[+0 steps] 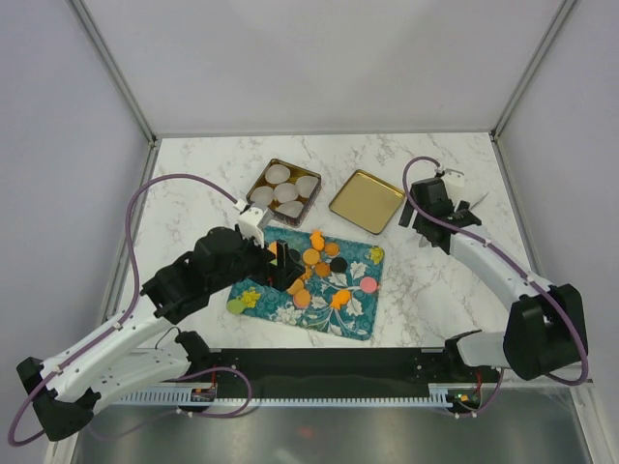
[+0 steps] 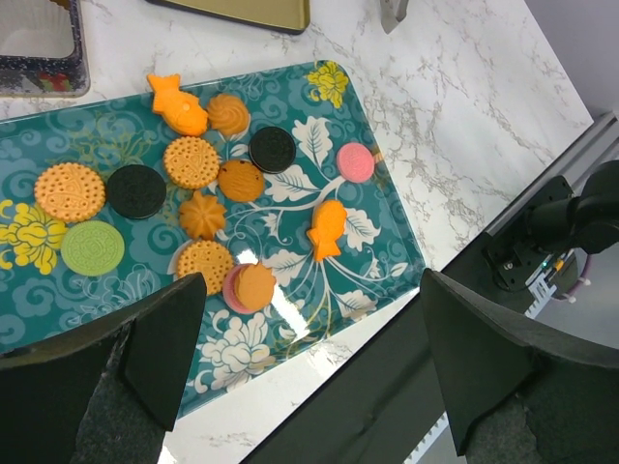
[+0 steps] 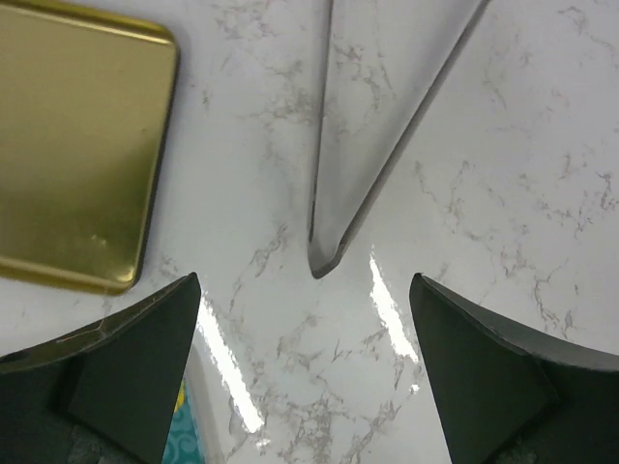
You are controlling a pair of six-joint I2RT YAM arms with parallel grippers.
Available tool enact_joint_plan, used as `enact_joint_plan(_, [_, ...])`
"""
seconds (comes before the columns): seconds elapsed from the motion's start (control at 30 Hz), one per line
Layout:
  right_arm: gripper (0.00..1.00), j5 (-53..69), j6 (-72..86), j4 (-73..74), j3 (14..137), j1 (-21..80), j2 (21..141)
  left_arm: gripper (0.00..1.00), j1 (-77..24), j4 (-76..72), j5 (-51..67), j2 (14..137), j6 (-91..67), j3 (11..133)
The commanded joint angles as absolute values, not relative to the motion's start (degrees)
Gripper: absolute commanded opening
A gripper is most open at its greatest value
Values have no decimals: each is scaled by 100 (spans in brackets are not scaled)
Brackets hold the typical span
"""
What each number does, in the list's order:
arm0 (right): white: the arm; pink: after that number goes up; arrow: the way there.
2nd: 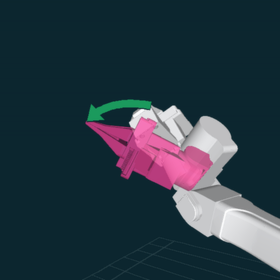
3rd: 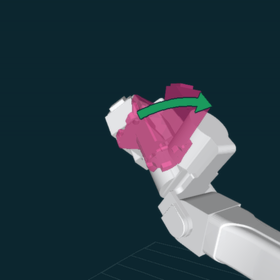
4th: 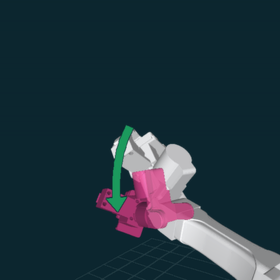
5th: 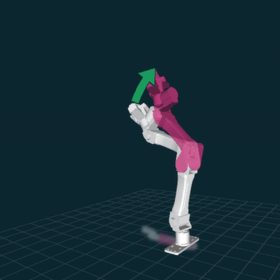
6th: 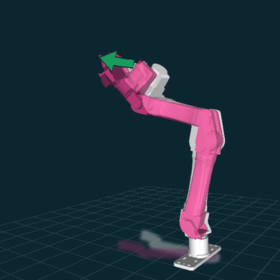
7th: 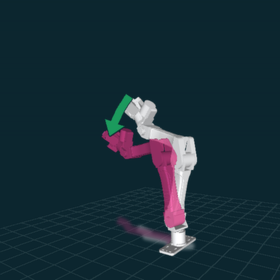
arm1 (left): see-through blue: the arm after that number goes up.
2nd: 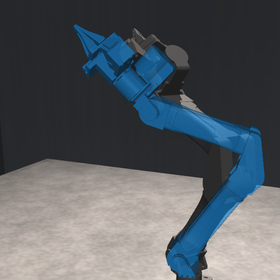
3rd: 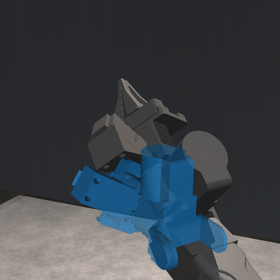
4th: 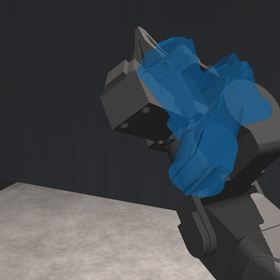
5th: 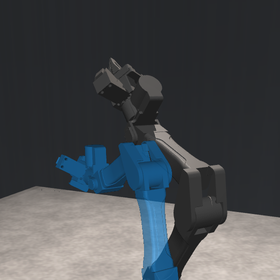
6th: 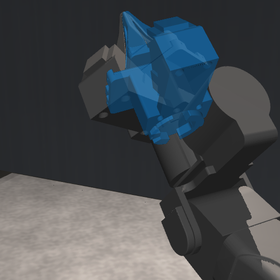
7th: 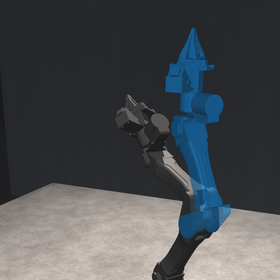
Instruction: Pack the cookies
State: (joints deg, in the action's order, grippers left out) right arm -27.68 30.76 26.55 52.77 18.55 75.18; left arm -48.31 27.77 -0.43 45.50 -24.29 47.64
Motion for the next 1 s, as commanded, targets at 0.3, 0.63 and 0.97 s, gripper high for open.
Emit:
enact_joint_plan(0.3, [98,-2208,3252,1662,6002,476,9482,100,-4851,2769,202,4439,-2259,4729])
enact_joint_plan(0.63, [95,-1723,3252,1442,6785,35,10757,100,-4851,2777,141,4342,-2285,4658])
enact_joint_plan(0.97, [89,-1907,3340,1336,6689,35,10898,100,-4843,2777,70,4412,-2312,4623])
